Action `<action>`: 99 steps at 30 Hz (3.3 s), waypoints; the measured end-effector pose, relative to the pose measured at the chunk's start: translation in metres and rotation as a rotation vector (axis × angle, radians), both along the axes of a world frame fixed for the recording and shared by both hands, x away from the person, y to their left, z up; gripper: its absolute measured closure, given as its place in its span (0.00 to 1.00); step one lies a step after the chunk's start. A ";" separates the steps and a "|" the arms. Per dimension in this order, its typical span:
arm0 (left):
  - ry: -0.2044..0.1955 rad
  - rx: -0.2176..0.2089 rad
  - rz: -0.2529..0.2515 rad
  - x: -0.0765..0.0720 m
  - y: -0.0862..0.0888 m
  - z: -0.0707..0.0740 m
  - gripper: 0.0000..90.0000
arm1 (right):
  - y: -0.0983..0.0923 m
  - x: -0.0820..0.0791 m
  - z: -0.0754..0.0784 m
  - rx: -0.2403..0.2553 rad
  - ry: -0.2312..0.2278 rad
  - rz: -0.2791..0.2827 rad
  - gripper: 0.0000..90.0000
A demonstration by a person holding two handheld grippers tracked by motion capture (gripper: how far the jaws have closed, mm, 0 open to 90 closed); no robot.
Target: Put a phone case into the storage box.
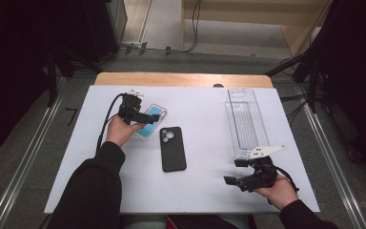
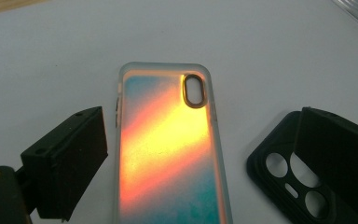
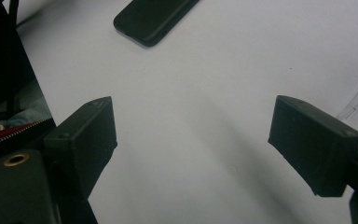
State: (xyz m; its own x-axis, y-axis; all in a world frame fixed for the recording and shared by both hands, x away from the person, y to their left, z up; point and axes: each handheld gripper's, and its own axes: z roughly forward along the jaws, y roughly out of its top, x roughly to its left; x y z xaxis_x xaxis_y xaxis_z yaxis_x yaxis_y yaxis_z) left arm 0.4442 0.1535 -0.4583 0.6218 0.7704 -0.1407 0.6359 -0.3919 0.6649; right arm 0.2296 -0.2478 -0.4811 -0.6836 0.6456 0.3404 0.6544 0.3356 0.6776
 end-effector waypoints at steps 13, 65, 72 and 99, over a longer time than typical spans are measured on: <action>0.017 0.051 -0.003 0.002 -0.006 -0.013 0.03 | 0.000 0.000 0.000 0.000 0.000 0.001 0.15; -0.029 0.205 0.013 -0.004 -0.009 -0.039 0.19 | -0.001 -0.001 0.001 -0.004 -0.003 -0.003 0.15; -0.016 0.208 0.010 -0.003 -0.007 -0.036 0.19 | -0.001 -0.001 0.001 -0.002 -0.006 0.000 0.15; 0.002 0.047 -0.060 -0.052 0.007 0.022 0.19 | 0.001 -0.003 0.004 0.014 -0.041 -0.004 0.15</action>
State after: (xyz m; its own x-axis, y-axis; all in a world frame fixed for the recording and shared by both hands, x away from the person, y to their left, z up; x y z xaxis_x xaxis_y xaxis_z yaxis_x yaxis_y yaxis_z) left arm 0.3927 0.1607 -0.4360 0.6667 0.7377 -0.1066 0.6118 -0.4599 0.6436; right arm 0.2270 -0.2472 -0.4770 -0.6942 0.6440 0.3215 0.6277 0.3231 0.7082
